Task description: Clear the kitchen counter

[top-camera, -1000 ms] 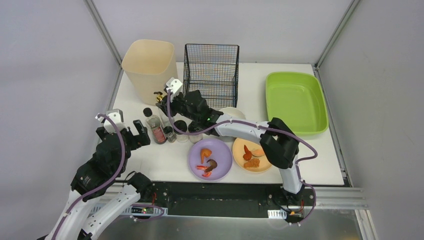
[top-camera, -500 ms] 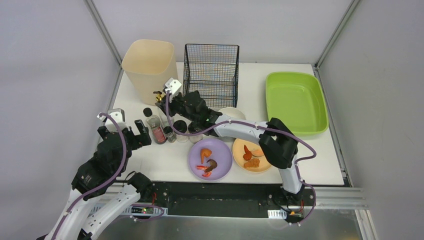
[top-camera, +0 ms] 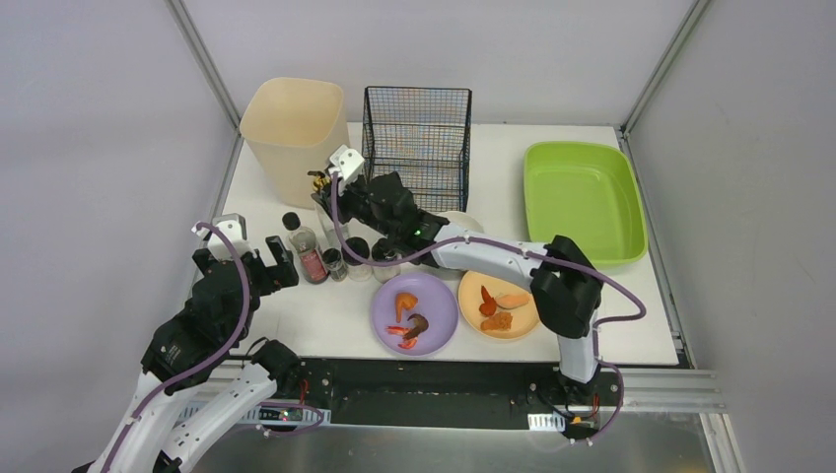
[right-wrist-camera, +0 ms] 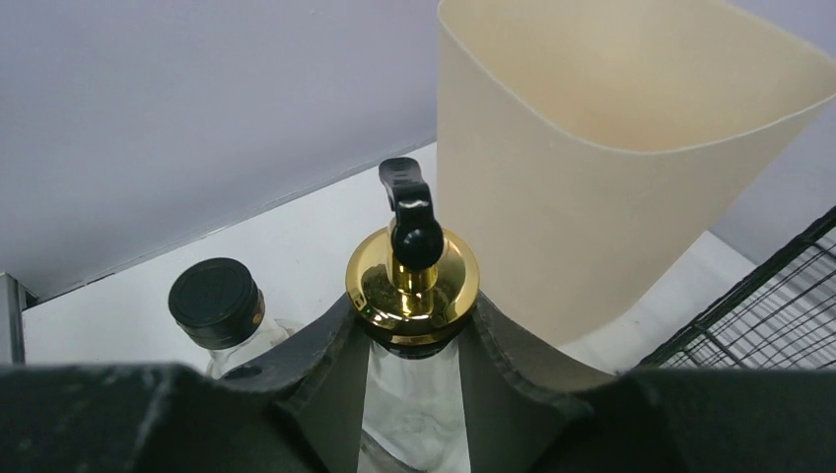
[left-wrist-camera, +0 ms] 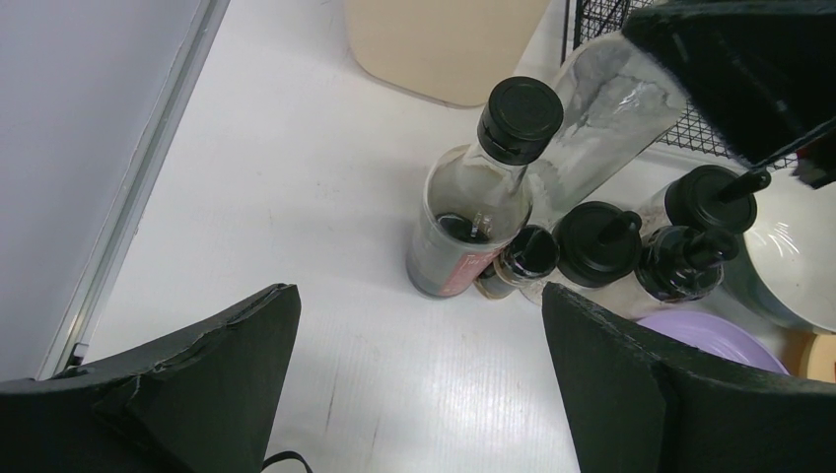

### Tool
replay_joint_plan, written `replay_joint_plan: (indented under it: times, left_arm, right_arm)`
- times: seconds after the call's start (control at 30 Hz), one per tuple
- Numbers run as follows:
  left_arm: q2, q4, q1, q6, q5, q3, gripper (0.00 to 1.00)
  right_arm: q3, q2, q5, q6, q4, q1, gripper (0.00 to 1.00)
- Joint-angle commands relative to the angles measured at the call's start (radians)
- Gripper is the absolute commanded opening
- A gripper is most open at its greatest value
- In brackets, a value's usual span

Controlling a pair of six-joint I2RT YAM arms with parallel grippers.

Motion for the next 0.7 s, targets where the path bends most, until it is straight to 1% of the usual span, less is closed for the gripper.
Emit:
replay_joint_plan:
  times: [0.0,0.2,0.5,0.67]
  left_arm:
    - [0.014,0.002,0.011,0.027,0.002,-0.003,0.97]
    - [0.012,0.002,0.012,0.026,0.002,-0.004,0.97]
    - [0.008,0.004,0.012,0.03,0.01,-0.003,0.97]
    - [0.007,0.003,0.015,0.031,0.017,0.0,0.97]
  right_arm:
    - [0.083,-0.159,0.016,-0.043,0.102,-0.008,0.0]
    - [0.159,-0.19,0.032,-0.08,0.067,-0.037,0.0]
    - [0.387,-0.183,0.005,-0.061,-0.072,-0.148,0.0]
    - [0.515,-0.15,0.003,-0.092,-0.148,-0.204,0.0]
